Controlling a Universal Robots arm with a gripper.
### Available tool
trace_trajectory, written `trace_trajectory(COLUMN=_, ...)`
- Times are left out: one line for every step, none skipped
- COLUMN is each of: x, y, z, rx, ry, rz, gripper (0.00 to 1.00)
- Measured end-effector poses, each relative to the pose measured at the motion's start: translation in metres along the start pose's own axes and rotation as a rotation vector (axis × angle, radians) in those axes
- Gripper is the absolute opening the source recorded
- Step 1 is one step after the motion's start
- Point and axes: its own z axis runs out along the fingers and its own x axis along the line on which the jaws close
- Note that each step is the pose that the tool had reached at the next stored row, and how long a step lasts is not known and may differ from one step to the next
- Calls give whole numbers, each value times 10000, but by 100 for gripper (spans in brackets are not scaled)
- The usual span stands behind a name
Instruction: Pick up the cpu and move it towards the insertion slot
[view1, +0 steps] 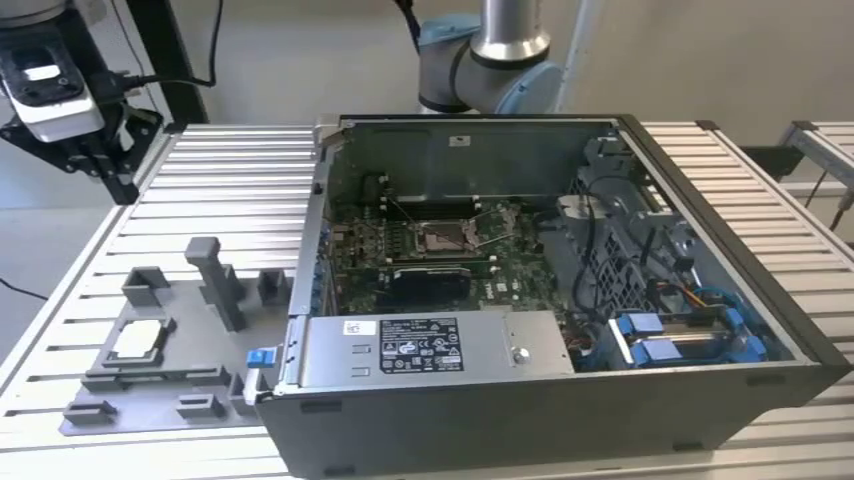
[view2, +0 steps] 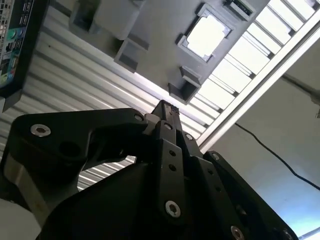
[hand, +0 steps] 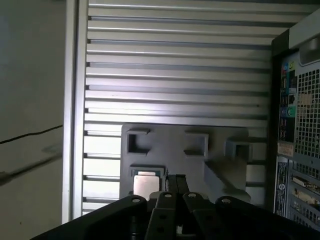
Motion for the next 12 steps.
trace_trajectory(x=18, y=-33, z=1, rx=0, ry=-5, rz=0, gripper=0)
trace_trajectory(x=38, y=-62, z=1, rx=1, ry=-10, rz=0, gripper=0)
trace_trajectory(x=59, y=-91, z=1, rx=1, ry=-15, rz=0, gripper=0)
trace_trajectory(x=79, y=-116, z=2, rx=1, ry=-18, rz=0, gripper=0)
trace_trajectory(x=103, y=-138, z=3, rx=1, ry=-23, rz=0, gripper=0)
trace_trajectory(x=127, y=-158, z=5, rx=0, ry=-26, rz=-1, gripper=0)
trace_trajectory(x=155, y=-179, z=6, rx=1, ry=-29, rz=0, gripper=0)
trace_trajectory(x=177, y=-197, z=7, rx=1, ry=-30, rz=0, gripper=0)
trace_trajectory(x=197, y=-215, z=8, rx=1, ry=-32, rz=-1, gripper=0)
trace_trajectory(x=213, y=-231, z=10, rx=1, ry=-32, rz=-1, gripper=0)
trace_trajectory(x=223, y=-246, z=11, rx=2, ry=-31, rz=-1, gripper=0)
trace_trajectory(x=228, y=-255, z=14, rx=1, ry=-31, rz=-1, gripper=0)
